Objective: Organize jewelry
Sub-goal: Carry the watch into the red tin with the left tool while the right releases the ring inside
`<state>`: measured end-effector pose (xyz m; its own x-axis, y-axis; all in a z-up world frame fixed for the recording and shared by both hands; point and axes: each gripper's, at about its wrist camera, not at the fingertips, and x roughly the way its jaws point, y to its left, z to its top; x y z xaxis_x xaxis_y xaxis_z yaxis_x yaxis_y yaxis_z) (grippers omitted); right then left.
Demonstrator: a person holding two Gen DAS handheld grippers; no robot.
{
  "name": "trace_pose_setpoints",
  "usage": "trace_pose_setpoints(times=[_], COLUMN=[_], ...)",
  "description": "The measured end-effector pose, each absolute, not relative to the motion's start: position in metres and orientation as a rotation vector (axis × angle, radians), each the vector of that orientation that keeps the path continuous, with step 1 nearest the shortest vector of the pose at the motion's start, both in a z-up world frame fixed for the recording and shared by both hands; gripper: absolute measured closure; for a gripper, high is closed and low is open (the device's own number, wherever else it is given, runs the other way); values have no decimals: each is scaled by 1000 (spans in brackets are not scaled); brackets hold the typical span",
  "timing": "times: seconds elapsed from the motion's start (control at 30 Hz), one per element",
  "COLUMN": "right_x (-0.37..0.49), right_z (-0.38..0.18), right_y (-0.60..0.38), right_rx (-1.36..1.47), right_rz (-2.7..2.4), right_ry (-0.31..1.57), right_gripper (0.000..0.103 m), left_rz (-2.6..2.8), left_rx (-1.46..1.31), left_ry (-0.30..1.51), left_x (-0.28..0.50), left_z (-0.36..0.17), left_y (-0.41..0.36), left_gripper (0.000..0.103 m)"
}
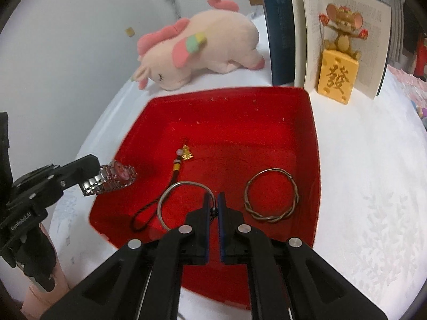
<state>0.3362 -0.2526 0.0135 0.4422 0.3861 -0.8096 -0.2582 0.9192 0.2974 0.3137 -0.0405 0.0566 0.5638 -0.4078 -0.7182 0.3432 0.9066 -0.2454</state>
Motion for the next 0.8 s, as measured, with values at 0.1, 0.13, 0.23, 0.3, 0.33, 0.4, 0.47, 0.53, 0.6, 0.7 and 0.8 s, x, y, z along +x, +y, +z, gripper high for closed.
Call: trace_pose_setpoints(times=[0.1,0.13,0.23,0.3,0.33,0.4,0.47,0.53,0.6,0.7,0.8], right_x=[344,347,351,354,355,359,362,365,367,367,363], right_z=[4,2,-2,-4,-6,-9,-12,-16,-18,-16,-9], right_y=[-248,-246,-241,-238,-237,-236,-236,-237,-238,-242,-247], right_rx=[125,121,115,113,113,112,114,123,144,166,185], right_rz=[385,381,383,380,376,361,358,357,372,376,384], right_ry=[1062,1067,1079,1086,1090,1099,1109,1121,1131,1123,1098], right_gripper=[98,98,98,98,98,98,98,98,96,80,80], left_rz=[-434,-429,-417,-406,-402,-395,-388,-385,-390,-404,-398], left_rx=[-82,-83,-88,-96,-97,-101,-102,-106,-107,-122,-114], left_ry=[892,901,916,925,928,939,948,956,956,954,939], left_x=[323,325,331,336,338,342,345,347,349,349,344], left_z=[45,42,35,31,30,25,22,18,17,18,23], left_y=[-41,-41,-36,-33,-32,-31,-30,-29,-28,-26,-26], left_gripper=[102,102,102,102,102,102,102,102,102,100,80])
